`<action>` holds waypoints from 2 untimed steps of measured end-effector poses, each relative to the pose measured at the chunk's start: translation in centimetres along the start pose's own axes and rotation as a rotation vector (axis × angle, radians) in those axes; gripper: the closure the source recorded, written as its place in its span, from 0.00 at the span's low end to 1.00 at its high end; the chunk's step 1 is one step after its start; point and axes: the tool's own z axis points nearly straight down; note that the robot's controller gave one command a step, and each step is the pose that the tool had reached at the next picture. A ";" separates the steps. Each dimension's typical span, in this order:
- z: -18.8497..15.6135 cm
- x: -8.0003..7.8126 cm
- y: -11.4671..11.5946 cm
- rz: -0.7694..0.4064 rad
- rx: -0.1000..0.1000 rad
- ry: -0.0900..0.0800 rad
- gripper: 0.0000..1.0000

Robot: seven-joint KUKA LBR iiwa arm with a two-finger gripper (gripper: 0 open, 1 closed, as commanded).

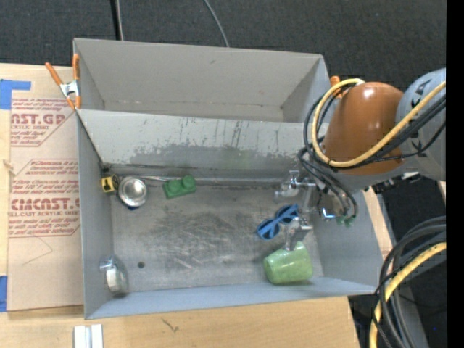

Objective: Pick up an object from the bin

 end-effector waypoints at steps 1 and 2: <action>10.0 -5.0 -4.8 0.023 0.000 -0.009 0.00; 9.5 -5.1 -4.7 0.020 0.000 -0.010 1.00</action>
Offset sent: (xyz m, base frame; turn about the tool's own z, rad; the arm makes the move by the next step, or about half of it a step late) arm 0.0468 -0.0477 -0.1001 0.0202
